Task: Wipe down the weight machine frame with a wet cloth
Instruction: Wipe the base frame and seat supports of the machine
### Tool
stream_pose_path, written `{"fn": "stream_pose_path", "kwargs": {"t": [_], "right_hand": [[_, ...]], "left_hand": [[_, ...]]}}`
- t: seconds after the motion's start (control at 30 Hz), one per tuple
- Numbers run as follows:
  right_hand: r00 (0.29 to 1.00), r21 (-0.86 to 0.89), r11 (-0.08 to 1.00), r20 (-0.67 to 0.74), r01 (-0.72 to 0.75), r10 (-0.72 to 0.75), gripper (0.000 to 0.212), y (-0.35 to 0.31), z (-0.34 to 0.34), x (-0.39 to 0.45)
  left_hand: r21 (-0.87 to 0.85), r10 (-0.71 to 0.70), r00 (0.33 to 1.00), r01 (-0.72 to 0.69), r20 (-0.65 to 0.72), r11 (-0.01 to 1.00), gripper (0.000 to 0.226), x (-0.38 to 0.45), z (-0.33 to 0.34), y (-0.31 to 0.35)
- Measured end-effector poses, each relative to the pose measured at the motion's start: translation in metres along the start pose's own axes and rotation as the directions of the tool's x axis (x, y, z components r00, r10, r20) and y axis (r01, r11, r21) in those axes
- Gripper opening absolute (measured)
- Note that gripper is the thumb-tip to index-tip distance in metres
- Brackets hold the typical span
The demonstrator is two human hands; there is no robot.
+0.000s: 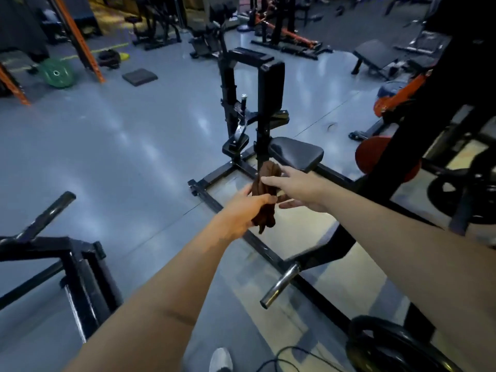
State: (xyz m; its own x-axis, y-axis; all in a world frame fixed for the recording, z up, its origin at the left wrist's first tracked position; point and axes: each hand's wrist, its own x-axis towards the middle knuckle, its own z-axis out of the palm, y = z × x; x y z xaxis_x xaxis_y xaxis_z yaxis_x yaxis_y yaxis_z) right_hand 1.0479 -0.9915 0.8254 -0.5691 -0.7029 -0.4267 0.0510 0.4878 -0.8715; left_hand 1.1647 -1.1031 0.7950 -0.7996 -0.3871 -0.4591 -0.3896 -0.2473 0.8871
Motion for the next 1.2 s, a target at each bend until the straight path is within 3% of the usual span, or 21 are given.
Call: {"fn": "stream_pose_path", "kwargs": {"t": [0.23,0.47,0.57,0.73,0.83,0.93,1.03,1.2], "right_hand": [[0.98,0.038,0.999,-0.198,-0.025,0.032,0.026,-0.026,0.016,0.089],[0.95,0.091,0.994,-0.3,-0.058,0.083,0.036,-0.027,-0.006,0.129],[0.942,0.112,0.99,-0.312,-0.089,0.12,0.034,-0.028,-0.023,0.147],[0.899,0.081,0.984,-0.4,-0.16,0.179,0.029,-0.031,-0.051,0.18],[0.87,0.182,0.972,-0.444,-0.149,0.216,0.028,-0.034,-0.069,0.193],[0.882,0.332,0.931,-0.38,-0.152,0.279,0.032,-0.037,-0.08,0.199],[0.923,0.253,0.954,-0.303,-0.16,0.235,0.027,-0.045,-0.084,0.211],[0.902,0.098,0.985,-0.397,-0.145,0.172,0.018,-0.063,-0.08,0.25]], "left_hand": [[0.13,-0.033,0.995,0.02,0.098,0.991,0.052,0.091,-0.069,0.026],[0.056,-0.139,0.968,0.13,0.208,0.99,0.022,0.149,-0.07,0.058],[0.073,-0.128,0.972,0.115,0.197,0.991,0.012,0.176,-0.064,0.067],[0.139,-0.069,0.99,0.051,0.125,0.989,0.025,0.202,-0.067,0.099],[0.182,-0.009,0.996,-0.007,0.088,0.983,0.025,0.226,-0.075,0.118],[0.153,-0.01,0.994,-0.007,0.11,0.988,0.026,0.249,-0.091,0.125],[0.22,-0.039,0.985,0.001,0.169,0.975,0.024,0.271,-0.111,0.133],[0.451,0.001,0.983,-0.086,0.185,0.888,0.025,0.317,-0.163,0.149]]}}
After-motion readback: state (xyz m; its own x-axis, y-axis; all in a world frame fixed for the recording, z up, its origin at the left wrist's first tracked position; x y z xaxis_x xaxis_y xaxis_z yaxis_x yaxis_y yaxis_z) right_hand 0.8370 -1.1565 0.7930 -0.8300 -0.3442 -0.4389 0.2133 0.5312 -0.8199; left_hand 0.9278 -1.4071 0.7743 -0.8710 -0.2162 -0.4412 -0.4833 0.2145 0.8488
